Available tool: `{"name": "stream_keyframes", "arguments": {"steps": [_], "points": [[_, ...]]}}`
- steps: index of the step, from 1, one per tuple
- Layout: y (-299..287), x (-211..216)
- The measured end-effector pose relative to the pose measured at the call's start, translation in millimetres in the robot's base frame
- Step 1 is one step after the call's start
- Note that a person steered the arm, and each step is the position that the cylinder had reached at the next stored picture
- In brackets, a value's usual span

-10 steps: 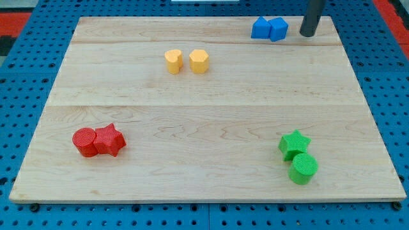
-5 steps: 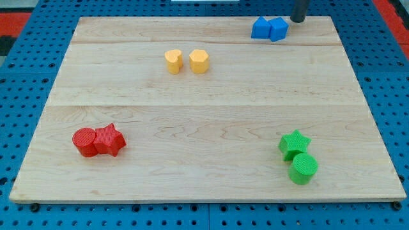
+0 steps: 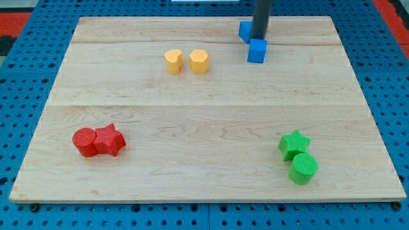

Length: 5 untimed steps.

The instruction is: Push the blue blocks towards the center right of the board

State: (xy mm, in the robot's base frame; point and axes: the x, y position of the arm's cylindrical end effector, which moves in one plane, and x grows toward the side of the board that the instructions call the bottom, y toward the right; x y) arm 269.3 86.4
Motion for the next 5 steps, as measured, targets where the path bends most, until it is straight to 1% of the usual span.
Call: {"name": "stream_keyframes", "arguments": {"steps": [1, 3, 5], "points": [[-25, 10], [57, 44], [70, 48]]}}
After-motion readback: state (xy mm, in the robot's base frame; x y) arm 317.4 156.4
